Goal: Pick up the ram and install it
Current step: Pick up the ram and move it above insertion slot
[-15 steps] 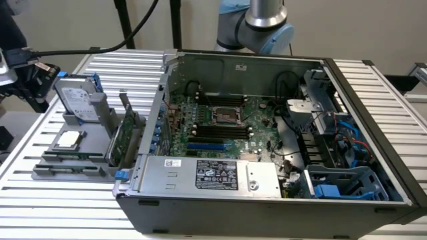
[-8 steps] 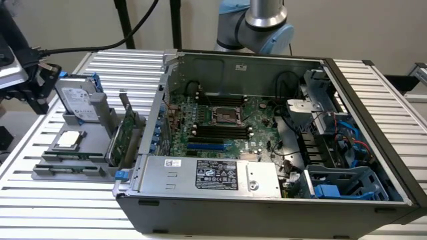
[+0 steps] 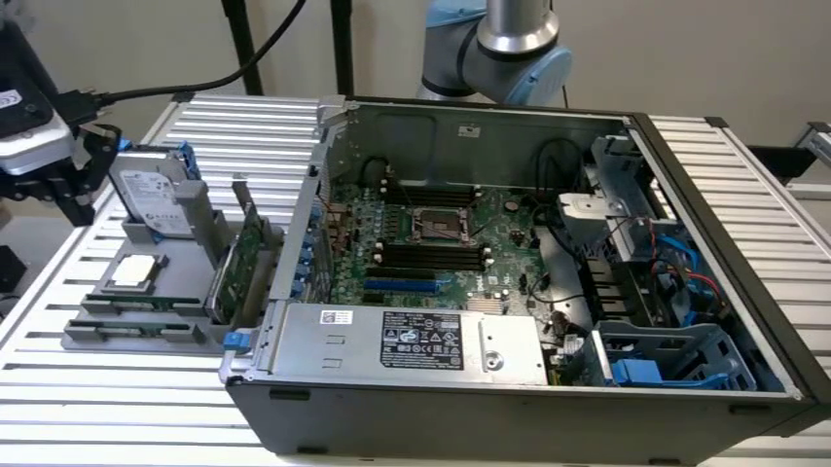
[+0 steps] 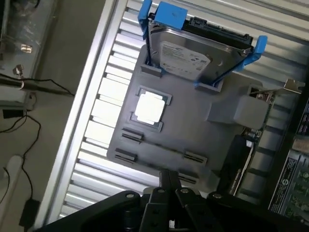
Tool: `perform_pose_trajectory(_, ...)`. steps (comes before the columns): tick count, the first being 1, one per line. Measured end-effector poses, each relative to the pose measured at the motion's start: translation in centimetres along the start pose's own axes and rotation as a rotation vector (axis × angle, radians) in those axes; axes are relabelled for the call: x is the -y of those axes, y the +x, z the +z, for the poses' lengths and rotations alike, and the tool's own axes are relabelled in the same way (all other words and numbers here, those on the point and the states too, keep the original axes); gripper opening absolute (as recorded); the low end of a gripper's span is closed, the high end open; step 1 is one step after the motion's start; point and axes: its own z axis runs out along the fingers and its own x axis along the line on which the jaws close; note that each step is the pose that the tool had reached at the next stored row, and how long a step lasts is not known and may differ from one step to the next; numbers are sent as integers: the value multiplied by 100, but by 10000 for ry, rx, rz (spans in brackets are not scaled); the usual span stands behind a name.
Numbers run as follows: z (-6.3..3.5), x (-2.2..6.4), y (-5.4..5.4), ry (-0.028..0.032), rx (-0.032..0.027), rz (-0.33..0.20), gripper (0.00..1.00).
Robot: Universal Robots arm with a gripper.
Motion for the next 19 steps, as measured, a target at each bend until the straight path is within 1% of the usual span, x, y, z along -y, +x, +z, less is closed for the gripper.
perform_pose_trajectory(5,33,2,0,9,-38,-904,0)
perform_pose_trajectory(6,45,2,-1,11,-49,-1156,0)
perform_pose_trajectory(19,164,7,-2,34,-152,-3511,0)
